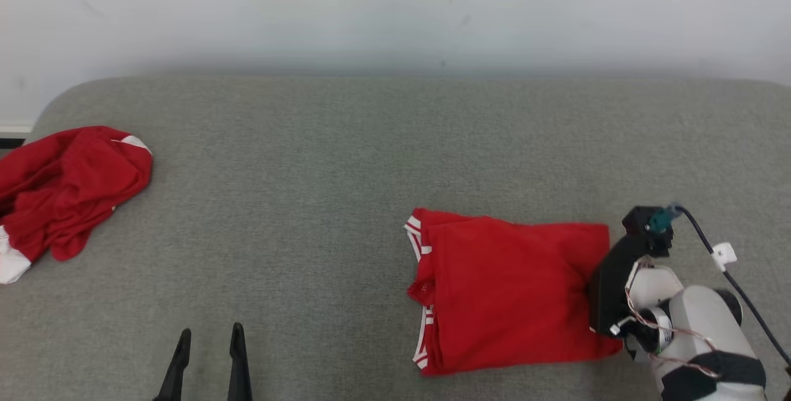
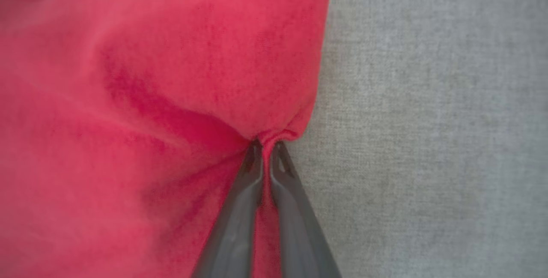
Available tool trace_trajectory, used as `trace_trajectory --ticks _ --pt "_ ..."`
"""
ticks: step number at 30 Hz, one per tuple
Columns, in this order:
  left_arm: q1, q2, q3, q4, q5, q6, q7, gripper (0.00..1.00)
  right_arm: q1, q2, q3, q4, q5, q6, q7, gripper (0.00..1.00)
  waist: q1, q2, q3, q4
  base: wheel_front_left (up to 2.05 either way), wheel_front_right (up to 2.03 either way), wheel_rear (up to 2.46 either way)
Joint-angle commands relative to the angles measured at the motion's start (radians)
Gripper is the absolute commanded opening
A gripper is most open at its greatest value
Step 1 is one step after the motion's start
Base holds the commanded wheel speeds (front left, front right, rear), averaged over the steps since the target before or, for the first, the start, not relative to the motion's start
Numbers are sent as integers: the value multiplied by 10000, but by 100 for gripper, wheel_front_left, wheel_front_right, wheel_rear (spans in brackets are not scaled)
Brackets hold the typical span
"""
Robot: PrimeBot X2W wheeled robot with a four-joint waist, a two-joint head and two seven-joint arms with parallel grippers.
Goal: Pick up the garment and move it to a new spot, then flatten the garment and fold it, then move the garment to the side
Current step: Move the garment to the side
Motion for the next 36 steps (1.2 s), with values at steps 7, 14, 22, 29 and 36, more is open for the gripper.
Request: trace_trajectory --ticks 7,14,22,29,36 --pt "-624 -12 -132 -441 169 -148 -30 100 -1449 -661 852 374 -416 2 -774 0 0 0 1019 -1204 0 0 0" --pt "-1269 -6 -237 -906 607 -356 -30 100 -2949 -1313 1270 834 -799 1 -1290 0 0 0 2086 -2385 0 0 0" --pt "-2366 113 -646 -1668 1020 -697 -30 100 -4268 -2352 672 1321 -1541 1 -2015 0 0 0 3455 -3178 0 0 0" --pt "-2786 396 -1237 -2191 1229 -781 -30 100 -4676 -2830 -283 1660 -2056 2 -3016 0 0 0 4154 -3440 0 0 0" --pt "-2723 788 -1462 -2510 1278 -811 7 100 -5020 -2720 -951 2001 -2499 1 -4328 0 0 0 4664 -3811 0 0 0"
